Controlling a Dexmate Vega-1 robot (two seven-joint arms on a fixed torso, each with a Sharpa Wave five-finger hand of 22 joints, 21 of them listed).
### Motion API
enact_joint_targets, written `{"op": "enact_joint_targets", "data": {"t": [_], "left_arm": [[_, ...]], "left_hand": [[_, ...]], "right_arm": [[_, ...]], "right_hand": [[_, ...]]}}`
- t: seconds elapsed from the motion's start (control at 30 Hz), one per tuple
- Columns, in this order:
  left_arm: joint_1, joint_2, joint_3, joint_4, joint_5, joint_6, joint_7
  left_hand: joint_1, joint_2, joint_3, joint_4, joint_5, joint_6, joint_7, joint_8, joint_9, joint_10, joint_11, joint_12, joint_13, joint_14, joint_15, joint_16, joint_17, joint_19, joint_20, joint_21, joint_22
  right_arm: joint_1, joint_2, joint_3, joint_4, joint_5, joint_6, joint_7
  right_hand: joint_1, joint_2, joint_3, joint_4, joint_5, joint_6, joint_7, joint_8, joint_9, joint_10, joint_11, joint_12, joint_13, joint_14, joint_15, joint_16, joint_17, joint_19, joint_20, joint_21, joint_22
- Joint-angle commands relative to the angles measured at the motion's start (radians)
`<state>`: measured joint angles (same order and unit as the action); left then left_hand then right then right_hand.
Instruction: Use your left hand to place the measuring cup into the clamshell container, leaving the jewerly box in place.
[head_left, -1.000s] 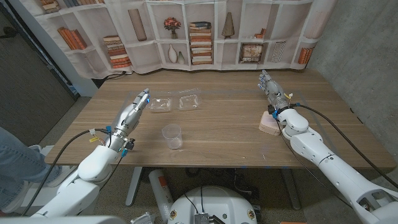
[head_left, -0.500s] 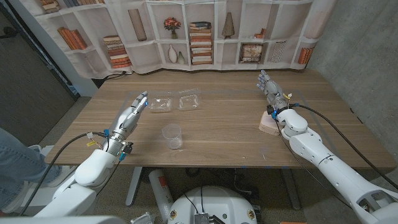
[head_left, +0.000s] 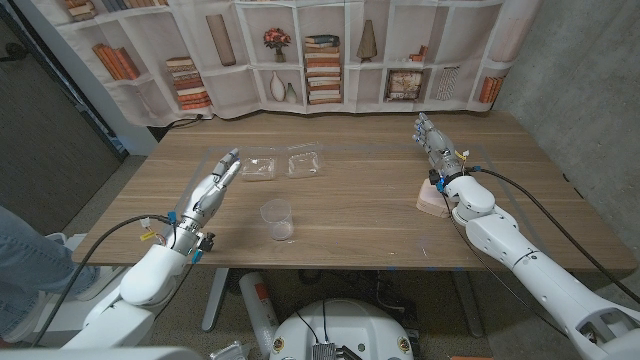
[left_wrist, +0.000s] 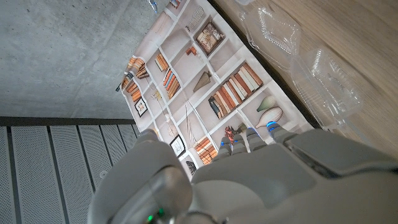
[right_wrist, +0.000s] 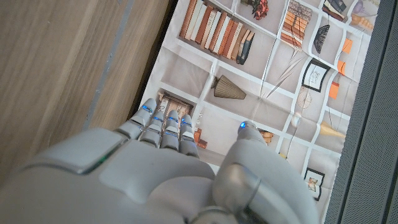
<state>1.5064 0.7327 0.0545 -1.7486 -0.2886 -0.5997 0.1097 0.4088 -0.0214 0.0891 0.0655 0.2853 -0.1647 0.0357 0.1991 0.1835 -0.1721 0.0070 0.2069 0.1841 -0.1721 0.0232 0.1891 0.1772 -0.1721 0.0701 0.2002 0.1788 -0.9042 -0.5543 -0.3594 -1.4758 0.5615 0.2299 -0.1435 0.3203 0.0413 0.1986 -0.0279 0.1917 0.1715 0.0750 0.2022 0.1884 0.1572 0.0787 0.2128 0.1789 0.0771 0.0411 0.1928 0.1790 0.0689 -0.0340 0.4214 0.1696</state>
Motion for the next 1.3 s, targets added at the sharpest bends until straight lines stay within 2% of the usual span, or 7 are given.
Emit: {"op": "enact_joint_targets", "data": {"t": [0.03,0.2,0.3,0.43,0.83,1.07,1.3], "left_arm": [[0.024,-0.048,-0.014,0.026,0.097,-0.061,0.062],[0.034,-0.085,-0.028,0.04,0.138,-0.088,0.105],[0.037,-0.1,-0.034,0.049,0.148,-0.103,0.117],[0.042,-0.107,-0.04,0.052,0.144,-0.107,0.118],[0.035,-0.119,-0.033,0.081,0.111,-0.12,0.096],[0.026,-0.122,-0.02,0.107,0.068,-0.122,0.076],[0.03,-0.106,-0.01,0.099,0.045,-0.082,0.064]], "left_hand": [[0.04,-0.012,0.003,-0.026,0.011,-0.011,-0.004,0.0,0.004,0.002,0.001,0.004,0.003,-0.042,0.007,0.003,0.003,-0.08,0.027,0.016,0.004],[0.126,-0.04,0.005,-0.082,0.035,0.055,-0.008,0.024,0.007,0.078,-0.008,0.027,0.006,0.029,-0.001,0.018,0.005,-0.029,0.034,0.027,0.007],[0.165,-0.049,0.005,-0.105,0.046,0.094,0.0,0.034,0.007,0.112,-0.012,0.034,0.007,0.063,-0.006,0.023,0.005,0.015,0.047,0.04,0.009],[0.203,-0.056,0.004,-0.126,0.059,0.139,-0.006,0.043,0.007,0.175,-0.019,0.049,0.009,0.117,-0.015,0.031,0.007,0.067,0.047,0.054,0.011],[0.229,-0.053,0.003,-0.137,0.069,0.178,-0.008,0.047,0.009,0.203,-0.022,0.05,0.011,0.147,-0.014,0.03,0.009,0.122,0.096,0.07,0.014],[0.262,-0.037,0.01,-0.149,0.079,0.271,-0.006,0.075,0.015,0.274,-0.027,0.067,0.016,0.206,-0.015,0.041,0.013,0.166,0.098,0.081,0.017],[0.27,-0.035,0.01,-0.152,0.082,0.284,-0.009,0.077,0.017,0.303,-0.033,0.075,0.018,0.231,-0.019,0.047,0.015,0.182,0.103,0.085,0.018]], "right_arm": [[-0.009,-0.005,0.003,-0.007,-0.003,-0.003,-0.004],[-0.008,-0.002,0.0,-0.005,-0.004,-0.007,-0.007],[-0.009,-0.002,-0.001,-0.006,-0.004,-0.011,-0.009],[-0.011,-0.003,-0.001,-0.009,-0.006,-0.014,-0.012],[-0.014,-0.003,-0.004,-0.014,-0.007,-0.02,-0.015],[-0.02,-0.009,-0.002,-0.024,-0.007,-0.028,-0.02],[-0.024,-0.013,0.002,-0.029,-0.004,-0.03,-0.021]], "right_hand": [[0.001,0.005,0.001,-0.005,0.0,0.006,-0.002,-0.006,0.002,0.01,0.002,-0.001,0.006,0.008,-0.002,-0.002,0.005,0.012,-0.008,-0.003,0.006],[0.001,0.006,0.001,-0.006,0.0,0.006,-0.002,-0.006,0.002,0.009,0.0,-0.001,0.006,0.008,-0.002,-0.002,0.005,0.012,-0.007,-0.006,0.006],[0.001,0.006,0.001,-0.006,0.0,0.006,-0.002,-0.006,0.002,0.01,0.002,-0.001,0.006,0.009,-0.001,-0.002,0.005,0.012,-0.007,-0.007,0.006],[0.002,0.006,0.001,-0.007,0.0,0.006,-0.002,-0.006,0.002,0.009,0.0,-0.002,0.006,0.009,-0.002,-0.002,0.005,0.013,-0.006,-0.01,0.006],[0.002,0.006,0.0,-0.008,0.0,0.006,-0.004,-0.006,0.002,0.009,0.002,-0.002,0.006,0.009,0.0,-0.002,0.005,0.013,-0.004,-0.014,0.006],[0.002,0.006,0.0,-0.009,0.0,0.006,-0.004,-0.006,0.002,0.01,0.003,-0.002,0.006,0.009,-0.001,-0.002,0.005,0.013,-0.003,-0.017,0.007],[0.002,0.006,0.0,-0.011,0.001,0.005,-0.007,-0.006,0.002,0.011,0.004,-0.001,0.006,0.01,-0.001,-0.002,0.005,0.012,-0.001,-0.02,0.007]]}}
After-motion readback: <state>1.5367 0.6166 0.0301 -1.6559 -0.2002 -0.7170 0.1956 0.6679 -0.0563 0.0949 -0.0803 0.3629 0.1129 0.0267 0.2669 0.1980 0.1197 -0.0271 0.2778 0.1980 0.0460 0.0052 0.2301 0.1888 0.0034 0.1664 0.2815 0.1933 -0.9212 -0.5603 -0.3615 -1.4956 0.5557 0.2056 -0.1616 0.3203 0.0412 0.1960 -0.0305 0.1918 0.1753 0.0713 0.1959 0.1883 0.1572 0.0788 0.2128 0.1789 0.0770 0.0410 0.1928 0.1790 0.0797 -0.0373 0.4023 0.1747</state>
